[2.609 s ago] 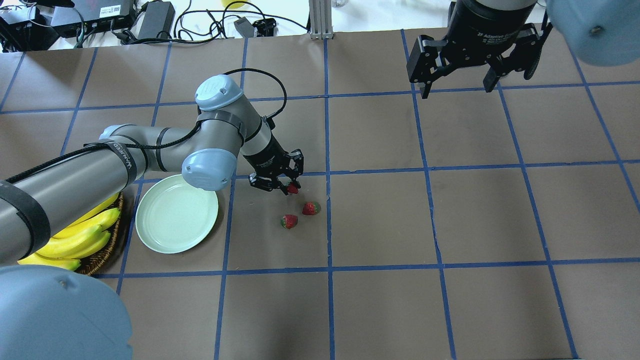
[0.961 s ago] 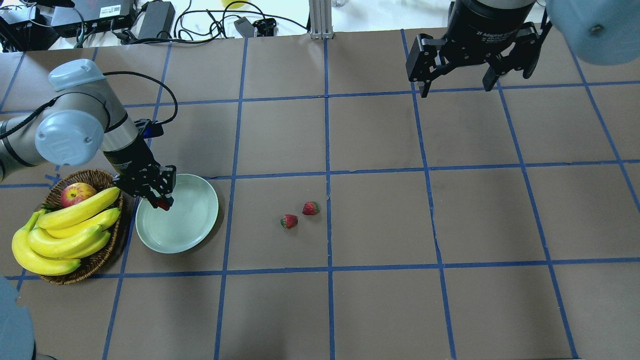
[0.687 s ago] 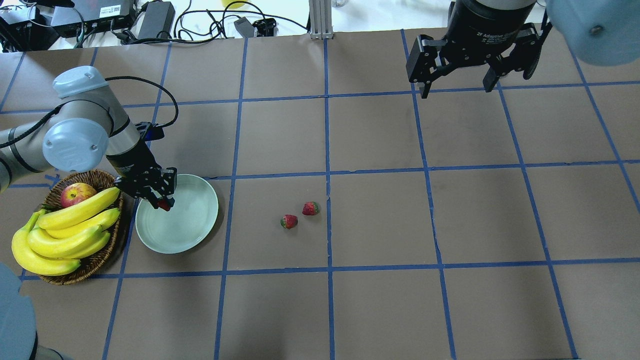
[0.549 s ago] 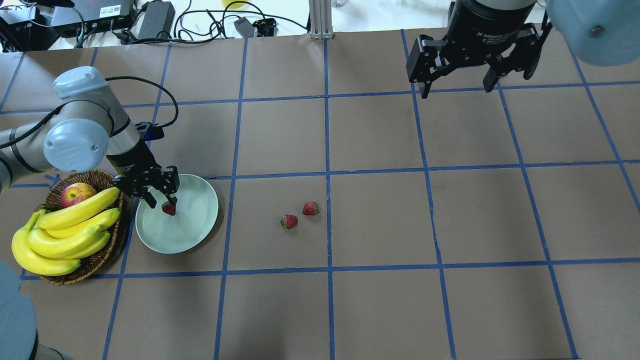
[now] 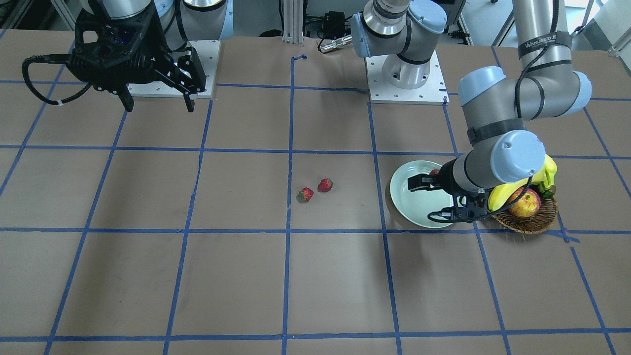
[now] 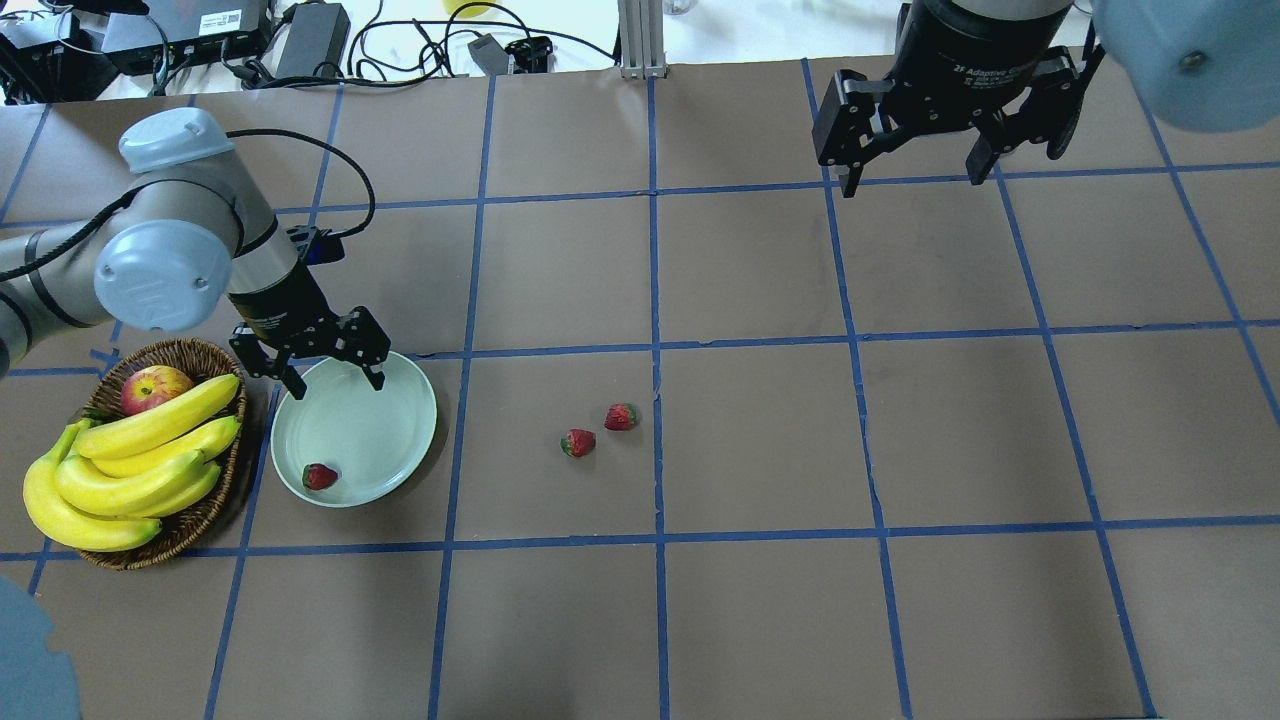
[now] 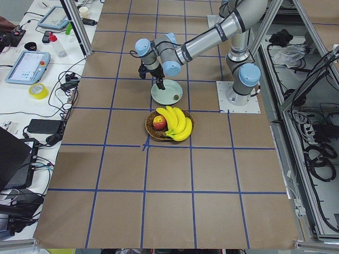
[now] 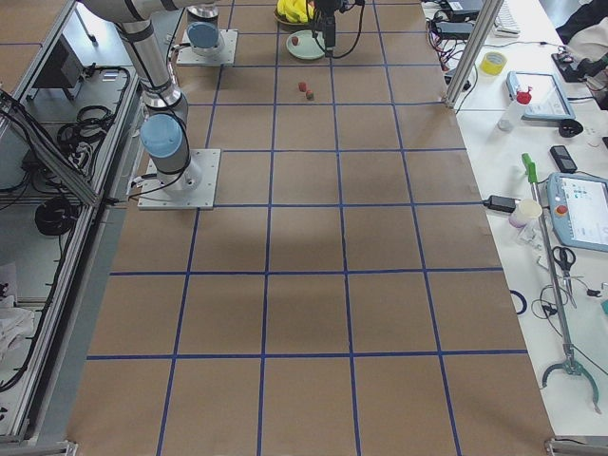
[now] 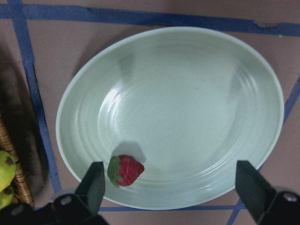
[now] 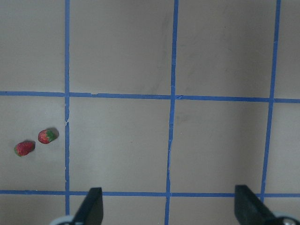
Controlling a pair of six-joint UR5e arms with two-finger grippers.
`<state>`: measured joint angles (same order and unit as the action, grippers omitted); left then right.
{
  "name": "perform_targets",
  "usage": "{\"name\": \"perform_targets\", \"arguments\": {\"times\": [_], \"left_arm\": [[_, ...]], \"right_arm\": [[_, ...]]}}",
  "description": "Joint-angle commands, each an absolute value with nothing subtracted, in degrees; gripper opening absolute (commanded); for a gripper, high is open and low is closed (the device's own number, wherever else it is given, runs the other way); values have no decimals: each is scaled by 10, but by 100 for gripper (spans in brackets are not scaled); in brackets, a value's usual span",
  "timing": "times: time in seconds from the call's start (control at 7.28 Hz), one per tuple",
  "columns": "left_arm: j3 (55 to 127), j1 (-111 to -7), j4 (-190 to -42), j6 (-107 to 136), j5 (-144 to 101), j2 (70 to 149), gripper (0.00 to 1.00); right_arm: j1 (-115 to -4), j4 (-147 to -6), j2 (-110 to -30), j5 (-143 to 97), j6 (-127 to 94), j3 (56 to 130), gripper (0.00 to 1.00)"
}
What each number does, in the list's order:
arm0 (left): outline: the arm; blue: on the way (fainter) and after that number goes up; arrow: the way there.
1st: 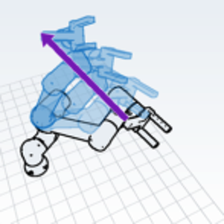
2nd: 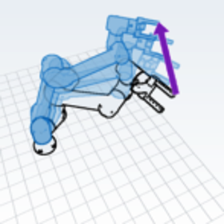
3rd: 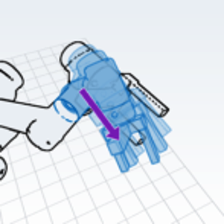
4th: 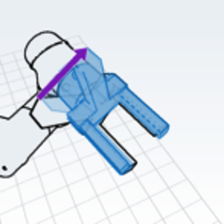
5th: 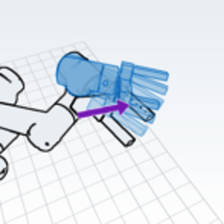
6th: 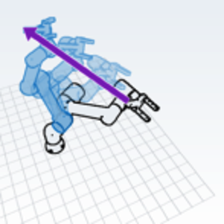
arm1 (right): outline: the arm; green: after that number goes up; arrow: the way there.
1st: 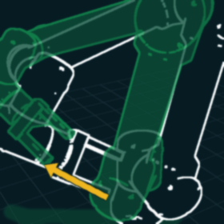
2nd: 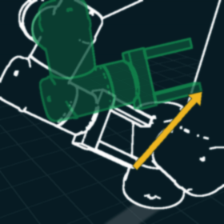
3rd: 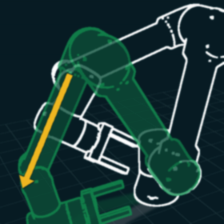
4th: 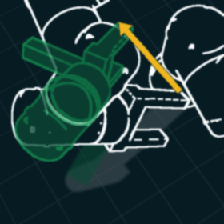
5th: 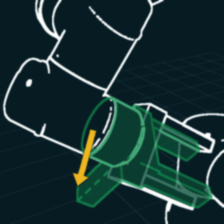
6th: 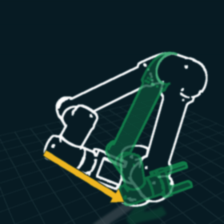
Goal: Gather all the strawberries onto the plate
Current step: 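Move the left gripper back down toward the two remaining strawberries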
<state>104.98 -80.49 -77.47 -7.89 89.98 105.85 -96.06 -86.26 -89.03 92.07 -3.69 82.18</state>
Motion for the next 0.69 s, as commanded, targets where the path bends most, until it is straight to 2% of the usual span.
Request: {"name": "perform_targets", "arguments": {"times": [0.0,0.55], "left_arm": [[1022,-891,-772,12,878,1058,100],[1029,-960,-769,20,823,1077,100]], "right_arm": [[-961,-863,-890,921,-36,822,100],[-961,-863,-890,921,-37,822,100]]}}
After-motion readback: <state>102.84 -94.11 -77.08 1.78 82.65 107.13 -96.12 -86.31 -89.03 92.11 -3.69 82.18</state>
